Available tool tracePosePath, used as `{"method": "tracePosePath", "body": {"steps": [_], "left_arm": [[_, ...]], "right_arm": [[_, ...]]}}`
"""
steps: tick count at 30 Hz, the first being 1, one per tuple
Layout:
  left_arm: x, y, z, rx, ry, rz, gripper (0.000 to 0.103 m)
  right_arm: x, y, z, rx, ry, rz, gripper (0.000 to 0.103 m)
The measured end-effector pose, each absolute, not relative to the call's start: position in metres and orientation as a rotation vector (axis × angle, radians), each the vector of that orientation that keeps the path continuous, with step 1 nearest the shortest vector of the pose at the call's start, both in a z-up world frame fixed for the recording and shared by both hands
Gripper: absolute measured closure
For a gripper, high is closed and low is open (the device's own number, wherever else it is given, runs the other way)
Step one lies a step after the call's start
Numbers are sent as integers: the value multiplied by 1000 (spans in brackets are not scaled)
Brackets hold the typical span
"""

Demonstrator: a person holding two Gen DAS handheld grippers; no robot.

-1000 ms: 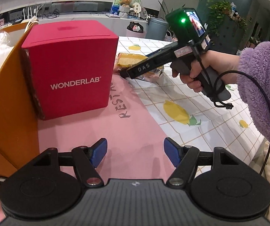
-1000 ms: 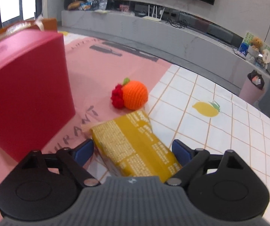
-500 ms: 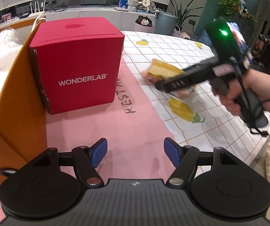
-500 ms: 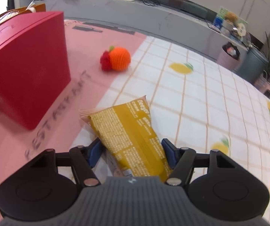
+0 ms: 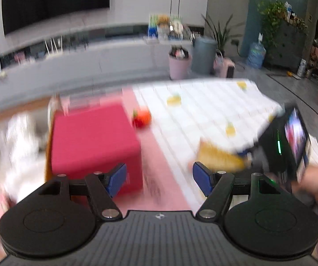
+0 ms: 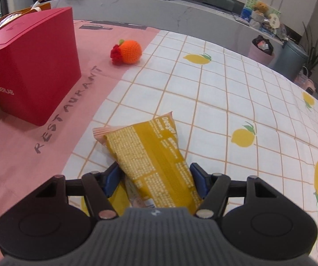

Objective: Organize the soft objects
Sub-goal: 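Grasp the yellow snack packet with the right tool and lift it, then grasp the orange crochet fruit with the left tool while the right tool holds the packet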

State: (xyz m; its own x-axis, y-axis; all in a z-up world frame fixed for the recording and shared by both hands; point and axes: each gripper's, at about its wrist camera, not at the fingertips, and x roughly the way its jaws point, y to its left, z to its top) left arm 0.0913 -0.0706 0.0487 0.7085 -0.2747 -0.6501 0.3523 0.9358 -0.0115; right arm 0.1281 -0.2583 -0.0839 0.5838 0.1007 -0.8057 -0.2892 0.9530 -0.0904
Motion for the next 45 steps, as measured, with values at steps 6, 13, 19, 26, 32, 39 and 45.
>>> {"method": "tracePosePath", "body": {"steps": [6, 13, 19, 26, 32, 39, 45], "left_arm": [[144, -117, 71, 179, 643, -307, 18], [215, -190, 54, 415, 632, -253, 17], [283, -214, 18, 549, 828, -239, 17], [327, -197, -24, 588, 990, -140, 17], [340, -193, -52, 521, 1133, -185, 23], [353, -179, -68, 423, 1191, -157, 38], [356, -171, -63, 360, 1187, -127, 53]], "right_arm": [[138, -272, -87, -156, 936, 301, 37], [141, -275, -88, -169, 926, 359, 36], [146, -278, -89, -175, 909, 387, 36], [151, -278, -90, -175, 895, 388, 36], [153, -277, -90, -175, 890, 387, 36], [155, -276, -91, -172, 881, 381, 36], [154, -276, -92, -170, 875, 378, 36]]}}
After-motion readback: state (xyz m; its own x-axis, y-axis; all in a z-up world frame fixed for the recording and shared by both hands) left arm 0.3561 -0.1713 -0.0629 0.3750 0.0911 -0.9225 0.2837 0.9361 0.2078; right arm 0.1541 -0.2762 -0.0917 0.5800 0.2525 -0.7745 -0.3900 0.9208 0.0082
